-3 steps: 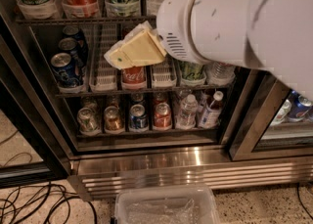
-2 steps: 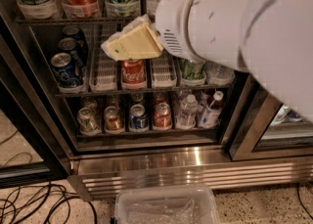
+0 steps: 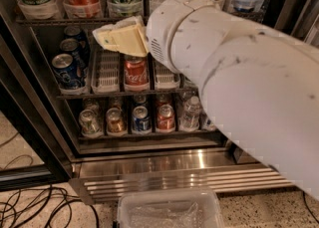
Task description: Pick water bottle from top shelf of fridge
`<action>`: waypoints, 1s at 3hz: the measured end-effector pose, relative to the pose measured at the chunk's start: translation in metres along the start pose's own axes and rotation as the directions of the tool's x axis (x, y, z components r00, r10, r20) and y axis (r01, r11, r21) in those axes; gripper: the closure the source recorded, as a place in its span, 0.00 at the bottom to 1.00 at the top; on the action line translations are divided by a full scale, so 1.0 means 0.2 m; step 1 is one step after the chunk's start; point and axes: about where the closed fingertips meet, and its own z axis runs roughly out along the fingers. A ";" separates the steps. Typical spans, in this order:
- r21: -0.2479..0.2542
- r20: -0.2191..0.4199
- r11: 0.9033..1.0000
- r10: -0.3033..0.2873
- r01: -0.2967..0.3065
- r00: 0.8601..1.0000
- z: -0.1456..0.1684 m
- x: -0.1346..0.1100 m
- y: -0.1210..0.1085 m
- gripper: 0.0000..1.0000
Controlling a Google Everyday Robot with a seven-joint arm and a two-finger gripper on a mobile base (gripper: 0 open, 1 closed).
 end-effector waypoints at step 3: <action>0.056 0.149 0.994 0.084 -0.093 0.985 0.06 -0.11 -0.02 0.00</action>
Offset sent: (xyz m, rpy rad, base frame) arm 0.0111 0.0085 0.0016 0.1030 -0.0378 -0.0099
